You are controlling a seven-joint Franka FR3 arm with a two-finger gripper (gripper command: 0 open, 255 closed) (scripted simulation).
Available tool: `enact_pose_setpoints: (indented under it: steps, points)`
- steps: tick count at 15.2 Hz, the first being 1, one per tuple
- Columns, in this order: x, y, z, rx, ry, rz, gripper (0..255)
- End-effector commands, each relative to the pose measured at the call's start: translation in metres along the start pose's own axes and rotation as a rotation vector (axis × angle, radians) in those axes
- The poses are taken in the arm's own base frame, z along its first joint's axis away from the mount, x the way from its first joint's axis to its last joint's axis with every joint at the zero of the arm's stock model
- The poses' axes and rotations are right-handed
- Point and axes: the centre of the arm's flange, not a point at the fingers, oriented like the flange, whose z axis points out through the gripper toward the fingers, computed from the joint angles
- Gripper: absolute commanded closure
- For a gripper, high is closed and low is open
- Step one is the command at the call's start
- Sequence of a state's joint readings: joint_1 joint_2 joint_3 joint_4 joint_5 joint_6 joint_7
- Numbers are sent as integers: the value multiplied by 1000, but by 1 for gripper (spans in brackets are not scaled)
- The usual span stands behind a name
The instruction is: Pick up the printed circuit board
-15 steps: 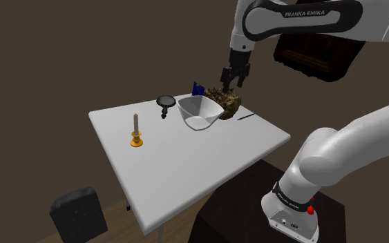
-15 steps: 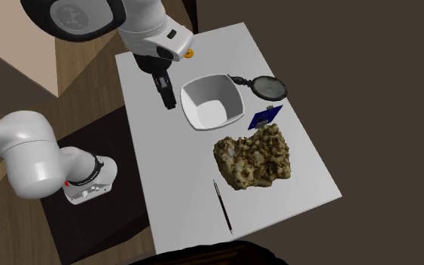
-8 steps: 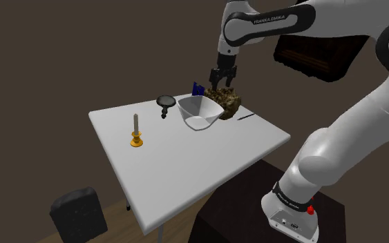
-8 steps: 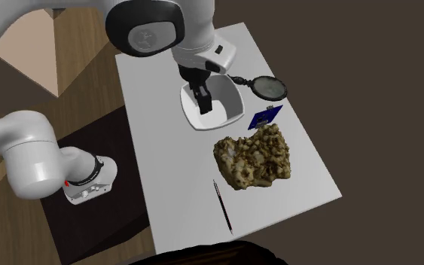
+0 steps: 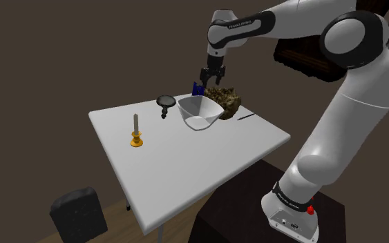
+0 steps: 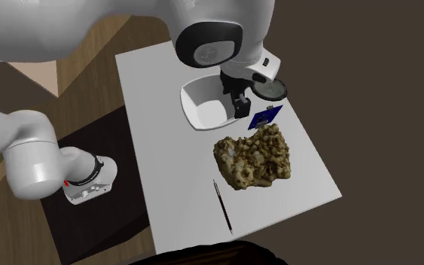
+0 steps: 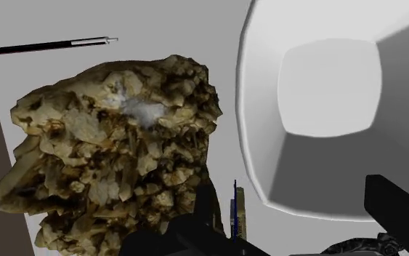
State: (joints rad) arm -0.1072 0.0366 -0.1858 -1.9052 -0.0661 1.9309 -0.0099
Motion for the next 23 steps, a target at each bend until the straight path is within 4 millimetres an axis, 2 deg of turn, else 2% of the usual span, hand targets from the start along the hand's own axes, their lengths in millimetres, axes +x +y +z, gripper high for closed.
enact_pose_setpoints:
  steps: [1, 7, 8, 15, 17, 18, 23]
  points:
    - [24, 8, 11, 3, 3, 6, 0]
    - [93, 31, 39, 12, 10, 26, 0]
    - [100, 33, 42, 13, 11, 28, 0]
    - [100, 31, 79, 13, 11, 28, 0]
    - [100, 30, 82, 13, 11, 28, 0]
    - [100, 30, 82, 13, 11, 28, 255]
    - [100, 30, 82, 13, 11, 28, 255]
